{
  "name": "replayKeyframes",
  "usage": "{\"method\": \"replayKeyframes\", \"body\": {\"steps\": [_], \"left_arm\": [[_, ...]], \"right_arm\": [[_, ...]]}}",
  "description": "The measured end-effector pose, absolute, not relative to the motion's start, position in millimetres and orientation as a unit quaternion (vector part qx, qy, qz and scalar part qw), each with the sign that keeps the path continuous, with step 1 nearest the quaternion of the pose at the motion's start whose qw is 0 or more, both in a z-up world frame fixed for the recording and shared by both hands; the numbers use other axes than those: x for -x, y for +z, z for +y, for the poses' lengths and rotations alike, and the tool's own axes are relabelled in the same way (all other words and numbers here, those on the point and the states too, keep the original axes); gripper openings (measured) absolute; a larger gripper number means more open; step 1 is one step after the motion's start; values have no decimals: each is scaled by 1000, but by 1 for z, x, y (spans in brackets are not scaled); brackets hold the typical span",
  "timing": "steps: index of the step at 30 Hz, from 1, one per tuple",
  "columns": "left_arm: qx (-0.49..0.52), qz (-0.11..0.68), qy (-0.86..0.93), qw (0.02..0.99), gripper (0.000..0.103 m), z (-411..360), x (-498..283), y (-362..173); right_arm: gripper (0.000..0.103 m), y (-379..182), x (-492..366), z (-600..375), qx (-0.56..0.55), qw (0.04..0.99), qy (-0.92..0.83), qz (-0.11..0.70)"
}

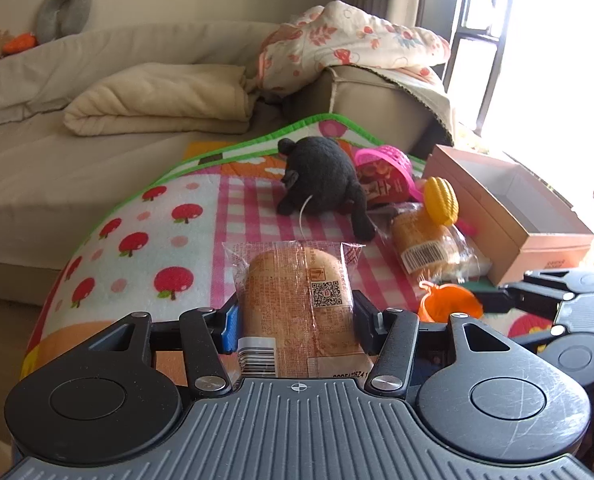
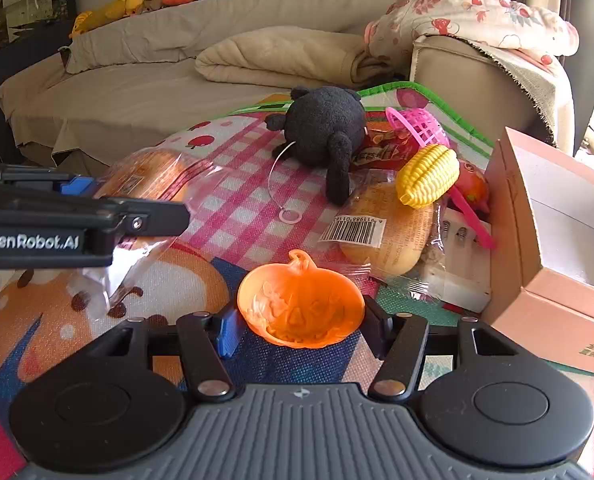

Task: Organize objects
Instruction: 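Grasp the packaged bread loaf with the left tool while the right tool grasps the orange pumpkin cup, then lower the bread into the pink box with the left tool while the right tool drops the orange cup in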

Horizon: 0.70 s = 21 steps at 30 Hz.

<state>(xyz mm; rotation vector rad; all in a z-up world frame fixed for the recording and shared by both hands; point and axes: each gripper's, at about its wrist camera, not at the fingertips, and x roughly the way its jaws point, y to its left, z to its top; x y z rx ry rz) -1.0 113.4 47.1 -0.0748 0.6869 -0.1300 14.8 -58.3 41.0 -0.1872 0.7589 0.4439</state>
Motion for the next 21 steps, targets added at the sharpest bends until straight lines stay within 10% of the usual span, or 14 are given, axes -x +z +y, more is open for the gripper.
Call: {"method": "replayKeyframes", "body": {"steps": [21], "left_arm": [[81, 247, -216, 941, 60, -119, -103, 126]], "right_arm": [[59, 93, 124, -257, 30, 973, 57, 222]]}}
